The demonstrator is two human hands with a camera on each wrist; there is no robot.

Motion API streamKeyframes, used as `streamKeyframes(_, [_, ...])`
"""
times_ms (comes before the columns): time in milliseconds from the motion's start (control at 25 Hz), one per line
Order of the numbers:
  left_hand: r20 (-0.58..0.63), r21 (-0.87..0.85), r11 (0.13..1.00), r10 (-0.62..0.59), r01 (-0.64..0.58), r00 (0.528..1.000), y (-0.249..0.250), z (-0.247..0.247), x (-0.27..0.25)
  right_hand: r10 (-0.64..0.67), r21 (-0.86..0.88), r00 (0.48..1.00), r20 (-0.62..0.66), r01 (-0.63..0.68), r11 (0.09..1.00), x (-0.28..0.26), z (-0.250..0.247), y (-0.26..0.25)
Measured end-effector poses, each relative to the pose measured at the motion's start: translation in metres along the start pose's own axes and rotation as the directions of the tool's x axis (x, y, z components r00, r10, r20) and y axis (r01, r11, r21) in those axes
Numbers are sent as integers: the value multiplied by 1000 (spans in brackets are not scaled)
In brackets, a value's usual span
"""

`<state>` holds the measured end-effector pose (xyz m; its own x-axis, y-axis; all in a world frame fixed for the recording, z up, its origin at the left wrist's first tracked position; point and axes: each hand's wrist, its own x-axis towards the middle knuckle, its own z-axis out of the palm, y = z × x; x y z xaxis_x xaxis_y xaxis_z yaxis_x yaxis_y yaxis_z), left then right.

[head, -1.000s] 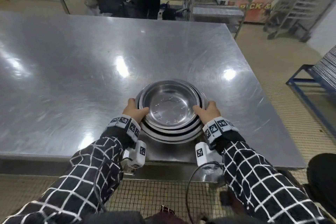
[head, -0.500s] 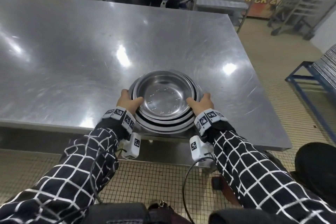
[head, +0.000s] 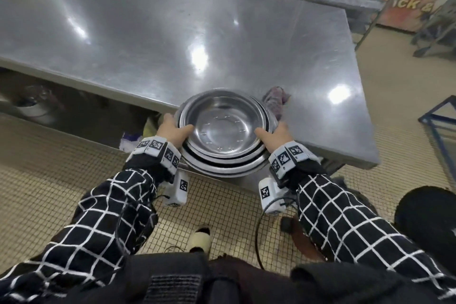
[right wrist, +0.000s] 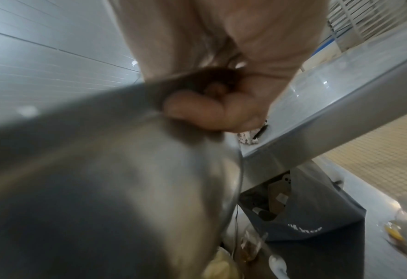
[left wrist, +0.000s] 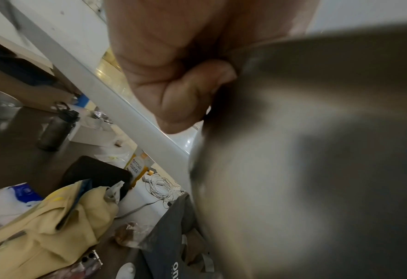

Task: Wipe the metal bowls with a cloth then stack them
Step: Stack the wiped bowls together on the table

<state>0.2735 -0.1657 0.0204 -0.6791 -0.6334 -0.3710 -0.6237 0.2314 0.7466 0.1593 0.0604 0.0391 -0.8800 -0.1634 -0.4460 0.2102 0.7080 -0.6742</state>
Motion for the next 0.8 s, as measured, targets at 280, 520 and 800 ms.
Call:
streamKeyframes(280, [67,46,977,-209,206,976,-80,23,-68,58,-163,993,103,-40,986,-47,16,66])
streamKeyframes(520, [121,179,949,-282,259,952,-98,55,-68,156,-101,978,138,-143,985,-39,35,124])
streamKeyframes(800, [211,357,911,-293,205,932,-108,111,-30,257,-58,962,97,-252,966,-10,37,174])
